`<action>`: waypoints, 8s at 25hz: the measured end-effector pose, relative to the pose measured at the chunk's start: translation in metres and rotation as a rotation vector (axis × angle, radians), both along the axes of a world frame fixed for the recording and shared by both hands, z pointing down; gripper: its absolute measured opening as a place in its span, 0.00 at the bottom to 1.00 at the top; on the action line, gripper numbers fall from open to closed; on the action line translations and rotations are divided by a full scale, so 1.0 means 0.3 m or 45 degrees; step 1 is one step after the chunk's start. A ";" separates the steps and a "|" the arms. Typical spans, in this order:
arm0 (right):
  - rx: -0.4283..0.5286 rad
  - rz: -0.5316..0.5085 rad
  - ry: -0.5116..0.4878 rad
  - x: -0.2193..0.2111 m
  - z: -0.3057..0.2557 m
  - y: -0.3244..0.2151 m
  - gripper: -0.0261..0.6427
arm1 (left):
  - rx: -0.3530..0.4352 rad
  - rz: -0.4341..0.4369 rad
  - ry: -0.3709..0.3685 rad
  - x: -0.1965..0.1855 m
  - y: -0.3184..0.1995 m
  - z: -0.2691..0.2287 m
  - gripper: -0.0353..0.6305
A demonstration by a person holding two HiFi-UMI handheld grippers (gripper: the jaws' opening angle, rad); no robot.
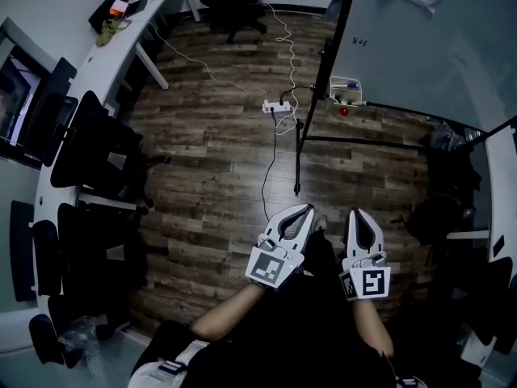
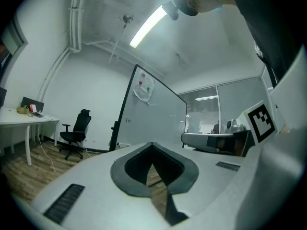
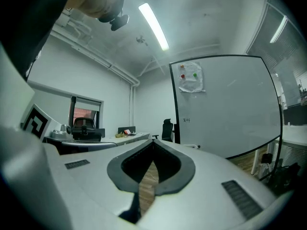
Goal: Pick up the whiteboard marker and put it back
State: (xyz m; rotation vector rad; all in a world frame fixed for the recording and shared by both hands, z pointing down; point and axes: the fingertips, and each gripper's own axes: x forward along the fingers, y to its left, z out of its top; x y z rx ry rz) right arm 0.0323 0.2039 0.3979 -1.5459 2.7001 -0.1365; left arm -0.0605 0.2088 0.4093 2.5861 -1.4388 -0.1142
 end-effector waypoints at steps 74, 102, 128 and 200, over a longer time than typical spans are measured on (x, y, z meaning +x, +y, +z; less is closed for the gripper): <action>-0.155 -0.211 -0.024 0.158 0.157 -1.014 0.06 | -0.241 -0.283 -0.072 0.080 -1.038 0.226 0.06; -0.236 -0.188 0.000 0.112 0.242 -1.120 0.06 | -0.408 -0.228 -0.046 0.055 -1.163 0.402 0.25; -0.236 -0.166 0.004 0.144 0.240 -1.117 0.06 | -0.378 -0.235 0.008 0.075 -1.175 0.389 0.17; -0.051 -0.194 -0.066 0.241 0.067 -0.721 0.06 | -0.037 -0.302 -0.068 0.115 -0.696 0.049 0.16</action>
